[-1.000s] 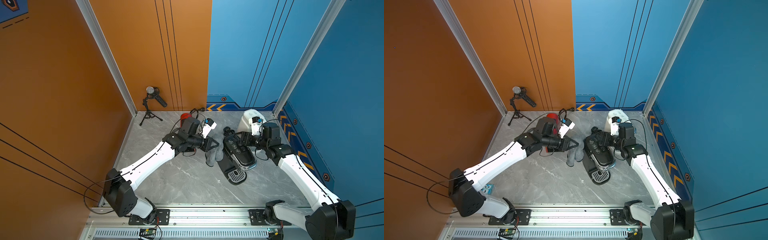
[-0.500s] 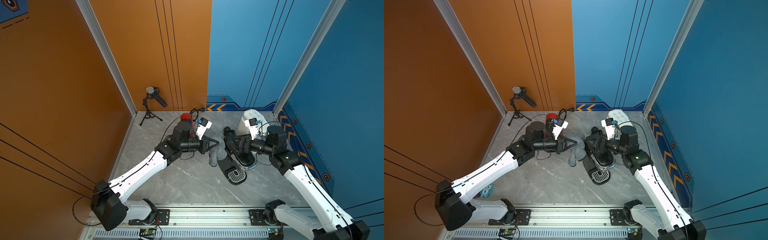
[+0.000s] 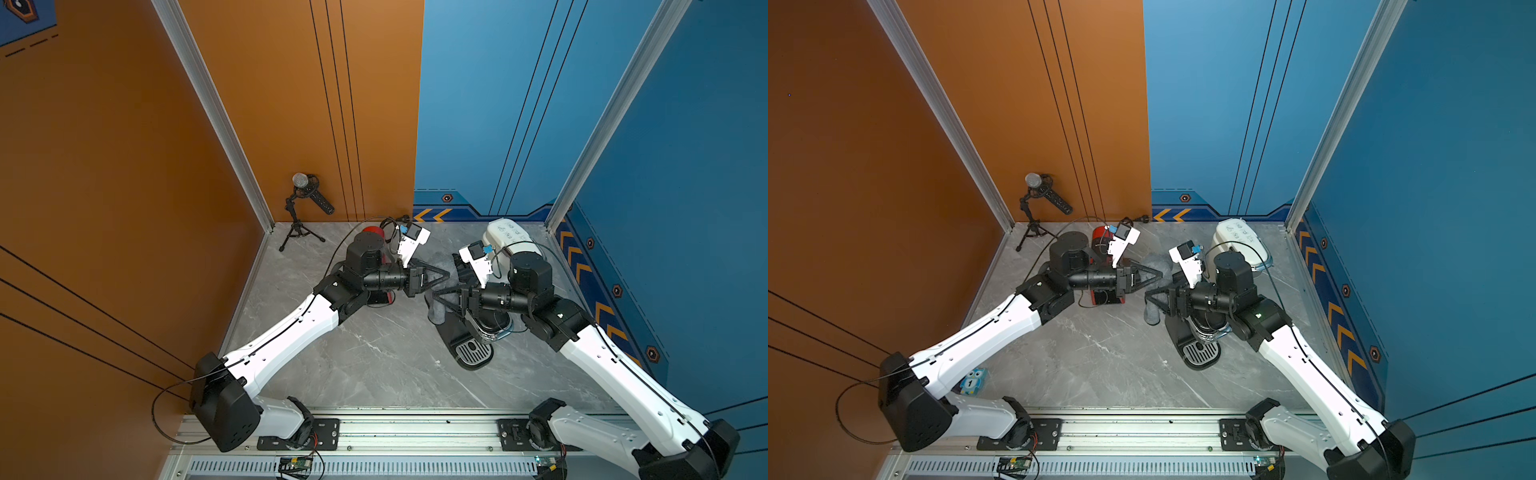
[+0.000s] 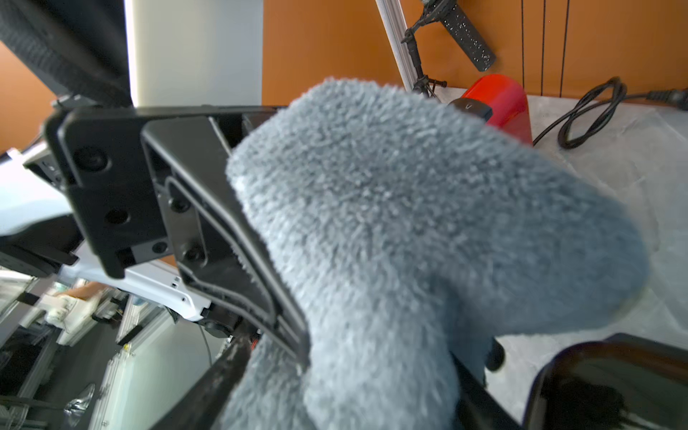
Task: Wipe the surface of a coffee machine
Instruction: Adjust the cleaning item, then wipe the dirt from the surface of the coffee machine.
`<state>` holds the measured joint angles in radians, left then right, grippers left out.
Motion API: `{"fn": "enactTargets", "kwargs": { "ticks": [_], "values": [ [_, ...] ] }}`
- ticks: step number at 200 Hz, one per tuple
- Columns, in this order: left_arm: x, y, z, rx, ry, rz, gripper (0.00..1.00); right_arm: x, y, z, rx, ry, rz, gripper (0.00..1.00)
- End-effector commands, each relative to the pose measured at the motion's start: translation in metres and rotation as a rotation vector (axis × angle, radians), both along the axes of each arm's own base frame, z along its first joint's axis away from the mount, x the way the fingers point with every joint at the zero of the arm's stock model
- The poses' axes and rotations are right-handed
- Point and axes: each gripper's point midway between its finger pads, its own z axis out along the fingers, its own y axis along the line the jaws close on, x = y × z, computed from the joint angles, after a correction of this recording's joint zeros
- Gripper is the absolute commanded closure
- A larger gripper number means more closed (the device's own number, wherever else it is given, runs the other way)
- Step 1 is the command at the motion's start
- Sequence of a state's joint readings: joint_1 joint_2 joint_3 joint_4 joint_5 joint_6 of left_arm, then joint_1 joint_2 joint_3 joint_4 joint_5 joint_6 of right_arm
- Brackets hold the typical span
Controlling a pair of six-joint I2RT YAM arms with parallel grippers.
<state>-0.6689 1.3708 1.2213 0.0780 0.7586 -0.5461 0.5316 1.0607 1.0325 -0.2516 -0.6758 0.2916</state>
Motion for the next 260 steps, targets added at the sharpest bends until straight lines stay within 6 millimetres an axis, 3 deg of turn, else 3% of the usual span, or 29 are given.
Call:
{"fn": "enactTargets", "kwargs": {
  "ticks": [1, 23, 31, 54, 70, 85, 111, 132, 150, 154, 173, 210, 236, 260],
  "values": [
    [-0.007, -0.001, 0.018, -0.047, -0.024, -0.044, 1.00, 0.006, 0.000, 0.015, 0.001, -0.068, -0.044, 0.64],
    [0.002, 0.006, 0.012, -0.039, -0.013, -0.006, 1.00, 0.003, -0.004, 0.019, -0.002, -0.083, -0.061, 0.90],
    [0.006, 0.009, 0.010, -0.036, -0.011, 0.012, 0.94, 0.000, -0.007, 0.020, -0.008, -0.085, -0.067, 0.94],
    [0.017, 0.018, 0.004, -0.025, -0.009, 0.065, 0.73, -0.012, -0.017, 0.015, -0.043, -0.057, -0.077, 0.99],
    [0.023, 0.023, -0.004, -0.013, -0.003, 0.094, 0.65, -0.030, -0.022, 0.006, -0.065, -0.005, -0.047, 1.00],
    [0.030, 0.028, -0.015, 0.004, 0.008, 0.125, 0.54, -0.052, -0.024, -0.012, -0.093, 0.076, 0.004, 1.00],
    [0.042, 0.036, -0.040, 0.045, 0.034, 0.186, 0.45, -0.088, -0.030, -0.054, -0.161, 0.225, 0.039, 1.00],
    [0.048, 0.040, -0.062, 0.083, 0.058, 0.228, 0.44, -0.103, -0.043, -0.092, -0.227, 0.331, -0.016, 1.00],
    [0.052, 0.040, -0.075, 0.109, 0.067, 0.249, 0.45, -0.106, -0.058, -0.126, -0.284, 0.421, -0.104, 0.99],
    [0.050, 0.041, -0.091, 0.133, 0.091, 0.248, 0.45, -0.106, -0.061, -0.133, -0.297, 0.438, -0.126, 0.99],
    [0.050, 0.038, -0.112, 0.172, 0.114, 0.261, 0.46, -0.101, -0.079, -0.164, -0.364, 0.490, -0.246, 0.99],
    [0.042, 0.022, -0.150, 0.252, 0.149, 0.243, 0.47, -0.088, -0.100, -0.180, -0.377, 0.500, -0.423, 0.99],
    [0.036, 0.010, -0.170, 0.294, 0.166, 0.230, 0.47, -0.105, -0.097, -0.198, -0.413, 0.608, -0.374, 1.00],
    [0.034, 0.000, -0.183, 0.330, 0.169, 0.239, 0.48, -0.110, -0.123, -0.202, -0.469, 0.613, -0.514, 0.99]
  ]
}}
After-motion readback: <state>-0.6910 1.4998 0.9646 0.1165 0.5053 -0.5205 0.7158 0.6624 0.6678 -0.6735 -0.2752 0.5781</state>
